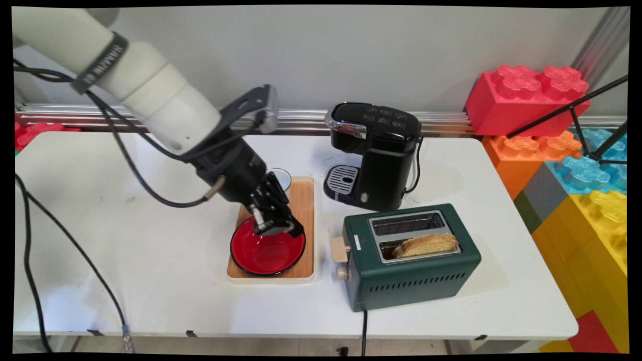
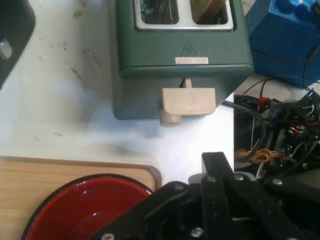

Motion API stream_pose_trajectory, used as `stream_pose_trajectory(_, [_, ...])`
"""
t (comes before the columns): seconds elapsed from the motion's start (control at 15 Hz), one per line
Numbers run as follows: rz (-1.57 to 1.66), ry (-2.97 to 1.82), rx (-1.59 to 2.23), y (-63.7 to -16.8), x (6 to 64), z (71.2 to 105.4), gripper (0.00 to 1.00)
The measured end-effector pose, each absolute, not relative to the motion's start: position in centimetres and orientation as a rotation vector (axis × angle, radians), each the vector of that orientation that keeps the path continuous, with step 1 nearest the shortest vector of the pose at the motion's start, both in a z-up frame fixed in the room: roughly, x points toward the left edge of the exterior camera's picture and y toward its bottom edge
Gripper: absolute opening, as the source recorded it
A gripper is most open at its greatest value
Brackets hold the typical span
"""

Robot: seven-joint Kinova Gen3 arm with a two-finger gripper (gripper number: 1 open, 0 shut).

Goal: Press the toaster switch

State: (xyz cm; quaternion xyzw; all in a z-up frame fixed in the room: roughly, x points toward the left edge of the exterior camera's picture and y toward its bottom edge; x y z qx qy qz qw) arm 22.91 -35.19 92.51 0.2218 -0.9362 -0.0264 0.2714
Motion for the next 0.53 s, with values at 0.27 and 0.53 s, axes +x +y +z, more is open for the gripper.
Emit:
stream_pose_trajectory(0.27, [-0.08, -2.544, 0.616, -35.7, 20.6, 92.0, 0.0])
stream_pose_trajectory(0.53, [-0.08, -2.561, 0.623, -36.4, 18.7, 91.2, 0.0])
